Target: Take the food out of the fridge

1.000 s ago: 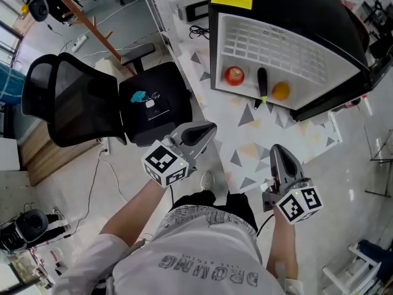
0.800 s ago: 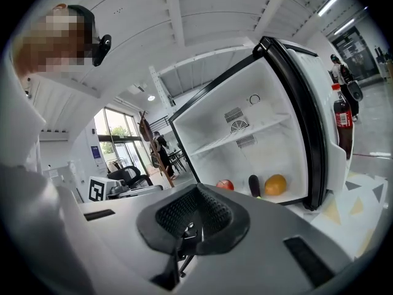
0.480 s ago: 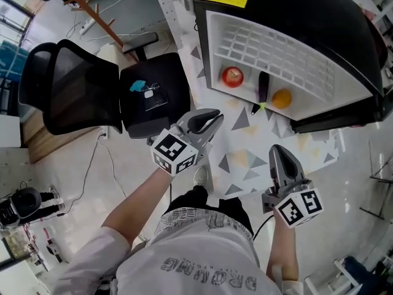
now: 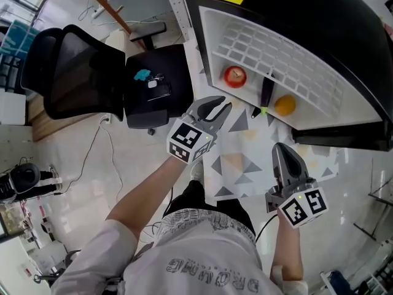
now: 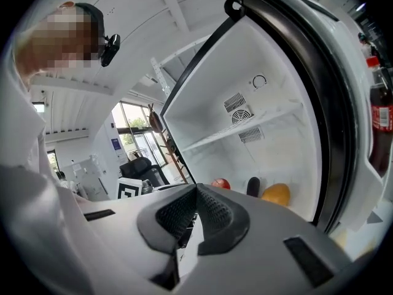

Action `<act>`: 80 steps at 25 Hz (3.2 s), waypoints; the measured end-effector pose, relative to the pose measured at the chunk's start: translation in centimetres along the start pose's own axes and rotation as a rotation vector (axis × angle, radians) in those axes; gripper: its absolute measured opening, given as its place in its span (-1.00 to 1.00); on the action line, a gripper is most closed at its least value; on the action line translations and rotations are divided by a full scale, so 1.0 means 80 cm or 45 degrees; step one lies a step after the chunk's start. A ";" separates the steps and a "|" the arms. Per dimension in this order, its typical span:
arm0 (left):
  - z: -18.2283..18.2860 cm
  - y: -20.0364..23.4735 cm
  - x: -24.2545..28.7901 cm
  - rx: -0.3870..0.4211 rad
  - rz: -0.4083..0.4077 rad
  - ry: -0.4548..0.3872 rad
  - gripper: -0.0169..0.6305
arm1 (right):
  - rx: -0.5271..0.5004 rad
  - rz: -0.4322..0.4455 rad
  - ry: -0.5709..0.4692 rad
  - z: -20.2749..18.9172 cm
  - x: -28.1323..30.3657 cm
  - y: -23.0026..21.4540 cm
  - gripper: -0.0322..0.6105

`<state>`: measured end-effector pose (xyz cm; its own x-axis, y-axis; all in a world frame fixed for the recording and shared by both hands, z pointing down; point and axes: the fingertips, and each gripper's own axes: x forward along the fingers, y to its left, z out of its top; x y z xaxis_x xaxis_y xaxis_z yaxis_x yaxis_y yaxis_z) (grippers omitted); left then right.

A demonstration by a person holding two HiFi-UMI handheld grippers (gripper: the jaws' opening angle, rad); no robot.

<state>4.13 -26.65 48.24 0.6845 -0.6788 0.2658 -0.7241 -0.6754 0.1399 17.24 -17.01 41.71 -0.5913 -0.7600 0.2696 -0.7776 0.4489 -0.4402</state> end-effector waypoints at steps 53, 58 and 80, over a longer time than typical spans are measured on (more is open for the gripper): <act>-0.060 0.085 0.151 0.106 0.461 0.158 0.14 | 0.062 0.086 0.169 -0.045 0.000 -0.074 -0.94; -0.066 0.088 0.155 0.085 0.469 0.184 0.14 | 0.072 0.088 0.163 -0.044 0.000 -0.075 -0.94; -0.038 0.060 0.118 0.076 0.371 0.152 0.08 | 0.071 0.076 0.087 -0.024 -0.002 -0.052 -0.94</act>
<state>6.84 -35.44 54.34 0.4317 -0.8098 0.3972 -0.8796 -0.4755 -0.0135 20.14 -17.85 45.15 -0.6510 -0.6978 0.2988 -0.7287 0.4640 -0.5037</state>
